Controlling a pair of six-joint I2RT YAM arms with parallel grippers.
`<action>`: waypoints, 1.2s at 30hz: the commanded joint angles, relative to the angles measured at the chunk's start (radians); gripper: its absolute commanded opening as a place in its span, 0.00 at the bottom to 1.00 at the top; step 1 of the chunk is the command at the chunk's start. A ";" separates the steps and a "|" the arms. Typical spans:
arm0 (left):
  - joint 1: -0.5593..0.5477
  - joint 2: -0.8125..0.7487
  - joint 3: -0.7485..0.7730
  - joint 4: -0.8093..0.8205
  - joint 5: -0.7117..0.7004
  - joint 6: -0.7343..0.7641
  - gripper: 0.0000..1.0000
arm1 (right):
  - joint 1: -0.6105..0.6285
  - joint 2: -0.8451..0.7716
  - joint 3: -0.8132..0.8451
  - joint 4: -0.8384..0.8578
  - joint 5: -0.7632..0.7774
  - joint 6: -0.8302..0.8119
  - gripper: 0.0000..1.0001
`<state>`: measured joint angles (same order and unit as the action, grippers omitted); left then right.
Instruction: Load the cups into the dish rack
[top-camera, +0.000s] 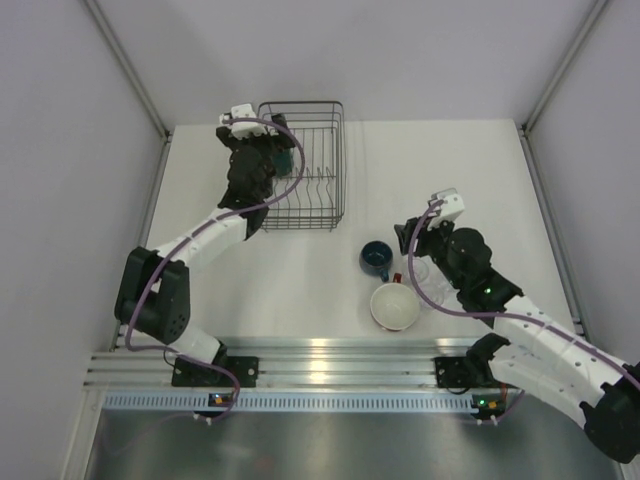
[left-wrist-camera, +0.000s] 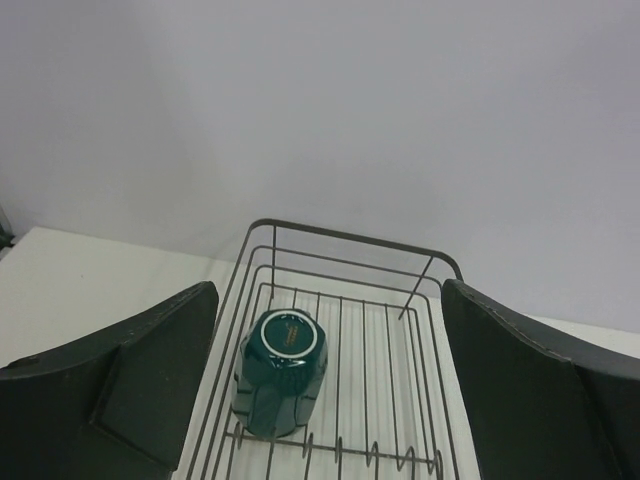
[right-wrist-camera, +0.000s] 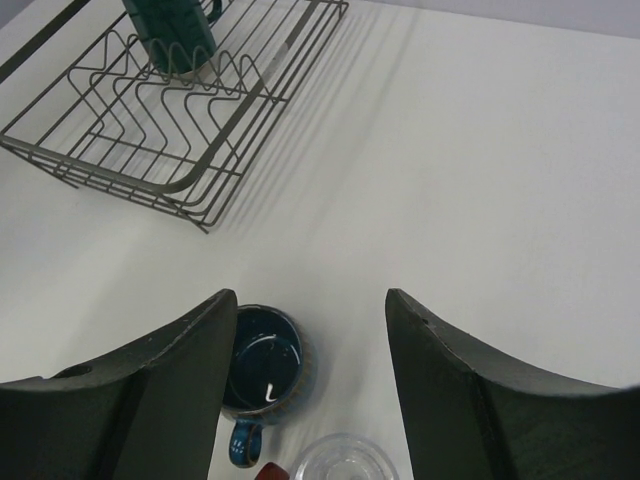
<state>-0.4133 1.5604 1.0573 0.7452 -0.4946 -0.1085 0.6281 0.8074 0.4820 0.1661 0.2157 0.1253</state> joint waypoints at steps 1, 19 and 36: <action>-0.013 -0.071 -0.016 -0.081 0.050 -0.088 0.99 | 0.015 0.015 0.088 -0.086 -0.036 0.007 0.62; -0.087 -0.229 -0.109 -0.306 0.099 -0.149 0.99 | 0.188 -0.203 0.256 -0.803 -0.021 0.384 0.55; -0.101 -0.347 -0.180 -0.323 0.111 -0.172 0.99 | 0.636 -0.088 0.289 -1.139 0.278 0.898 0.51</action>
<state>-0.5079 1.2579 0.8936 0.4057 -0.3851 -0.2684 1.2022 0.6865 0.7090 -0.8658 0.3904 0.8970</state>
